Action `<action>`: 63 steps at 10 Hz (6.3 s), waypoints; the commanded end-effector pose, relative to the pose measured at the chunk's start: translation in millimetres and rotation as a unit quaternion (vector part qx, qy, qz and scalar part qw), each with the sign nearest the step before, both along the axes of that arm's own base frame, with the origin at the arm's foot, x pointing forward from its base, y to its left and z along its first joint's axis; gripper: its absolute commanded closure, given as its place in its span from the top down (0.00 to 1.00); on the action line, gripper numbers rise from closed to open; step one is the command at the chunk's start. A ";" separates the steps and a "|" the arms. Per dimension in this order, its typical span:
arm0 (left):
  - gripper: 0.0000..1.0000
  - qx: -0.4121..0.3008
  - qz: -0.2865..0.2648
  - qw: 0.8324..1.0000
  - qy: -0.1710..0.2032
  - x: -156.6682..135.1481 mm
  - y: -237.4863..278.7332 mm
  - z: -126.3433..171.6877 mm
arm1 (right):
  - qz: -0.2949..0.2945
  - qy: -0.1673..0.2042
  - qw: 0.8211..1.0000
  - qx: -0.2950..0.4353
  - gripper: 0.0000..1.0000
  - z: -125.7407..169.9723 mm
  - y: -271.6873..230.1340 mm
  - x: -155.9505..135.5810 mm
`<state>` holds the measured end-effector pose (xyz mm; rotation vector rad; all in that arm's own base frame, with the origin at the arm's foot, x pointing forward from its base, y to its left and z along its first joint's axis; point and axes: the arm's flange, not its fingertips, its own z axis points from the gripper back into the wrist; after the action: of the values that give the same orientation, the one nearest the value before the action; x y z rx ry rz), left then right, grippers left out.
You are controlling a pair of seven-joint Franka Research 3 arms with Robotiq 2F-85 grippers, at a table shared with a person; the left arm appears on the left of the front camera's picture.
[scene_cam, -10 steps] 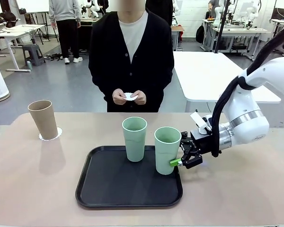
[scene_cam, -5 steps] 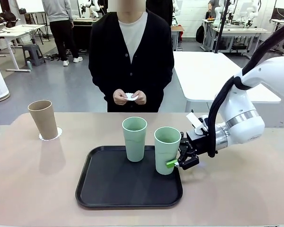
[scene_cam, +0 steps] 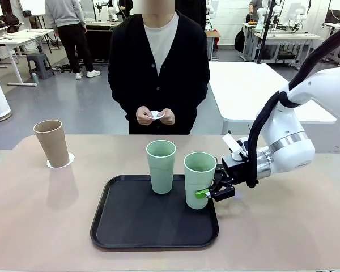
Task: Place coasters on the table and set cups on them.
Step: Take one Reusable plastic cup from the Flat Tray and place it on a coaster set by the human.
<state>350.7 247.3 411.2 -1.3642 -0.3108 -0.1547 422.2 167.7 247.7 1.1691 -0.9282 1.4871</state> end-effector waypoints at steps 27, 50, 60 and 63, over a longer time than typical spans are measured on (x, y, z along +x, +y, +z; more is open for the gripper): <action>1.00 0.001 0.003 1.000 -0.003 -0.4 1.0 1.5 | -0.219 0.016 0.976 -0.009 0.85 177.6 -256.6 99.1; 1.00 0.001 0.003 1.000 -0.003 -0.4 1.0 1.5 | -0.103 0.029 0.994 -0.009 0.85 48.2 -262.5 166.6; 1.00 0.001 0.003 1.000 -0.003 -0.4 1.0 1.5 | -0.084 -0.009 0.996 0.023 0.85 32.3 -253.7 177.3; 1.00 0.001 0.003 1.000 -0.003 -0.4 1.0 1.5 | -0.079 -0.017 0.996 0.028 0.85 27.1 -255.3 180.7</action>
<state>350.7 247.5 411.0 -1.3642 -0.3108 -0.1538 595.3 -82.4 272.3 1.0690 -1.0238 1.3596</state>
